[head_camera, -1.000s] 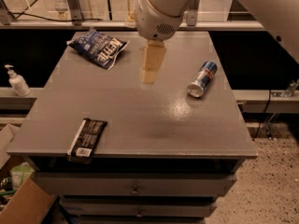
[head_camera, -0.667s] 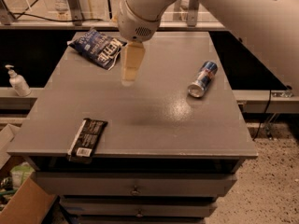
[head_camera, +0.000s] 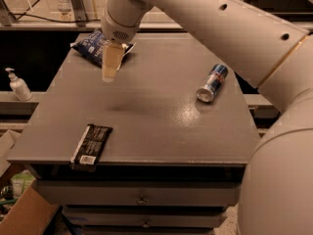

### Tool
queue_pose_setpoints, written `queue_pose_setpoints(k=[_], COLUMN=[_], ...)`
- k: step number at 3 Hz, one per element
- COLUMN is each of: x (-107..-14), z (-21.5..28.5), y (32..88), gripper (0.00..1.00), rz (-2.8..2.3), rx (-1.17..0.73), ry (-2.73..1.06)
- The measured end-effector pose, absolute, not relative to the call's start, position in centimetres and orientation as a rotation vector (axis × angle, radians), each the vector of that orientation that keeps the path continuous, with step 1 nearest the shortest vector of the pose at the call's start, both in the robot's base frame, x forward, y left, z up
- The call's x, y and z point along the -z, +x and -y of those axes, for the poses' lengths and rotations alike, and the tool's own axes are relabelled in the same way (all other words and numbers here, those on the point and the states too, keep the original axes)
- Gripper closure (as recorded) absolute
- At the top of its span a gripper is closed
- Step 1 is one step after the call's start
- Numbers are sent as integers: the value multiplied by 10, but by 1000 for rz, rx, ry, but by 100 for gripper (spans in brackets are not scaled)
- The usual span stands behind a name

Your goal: Move blue chip bag near redbull can

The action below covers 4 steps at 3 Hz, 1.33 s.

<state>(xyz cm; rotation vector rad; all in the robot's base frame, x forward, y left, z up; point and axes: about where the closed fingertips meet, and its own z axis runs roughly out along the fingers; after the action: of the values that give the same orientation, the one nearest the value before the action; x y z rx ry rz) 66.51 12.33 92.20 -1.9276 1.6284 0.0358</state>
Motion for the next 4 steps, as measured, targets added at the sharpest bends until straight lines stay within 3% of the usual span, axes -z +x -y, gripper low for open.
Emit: queue_pose_setpoints(k=[1, 2, 4], x=[-914, -914, -893], z=[-141, -141, -106], y=[700, 700, 718], gripper=[0, 0, 0], rz=[-1742, -1742, -1805], rx=[-18, -18, -83], ry=[-1822, -1823, -1659])
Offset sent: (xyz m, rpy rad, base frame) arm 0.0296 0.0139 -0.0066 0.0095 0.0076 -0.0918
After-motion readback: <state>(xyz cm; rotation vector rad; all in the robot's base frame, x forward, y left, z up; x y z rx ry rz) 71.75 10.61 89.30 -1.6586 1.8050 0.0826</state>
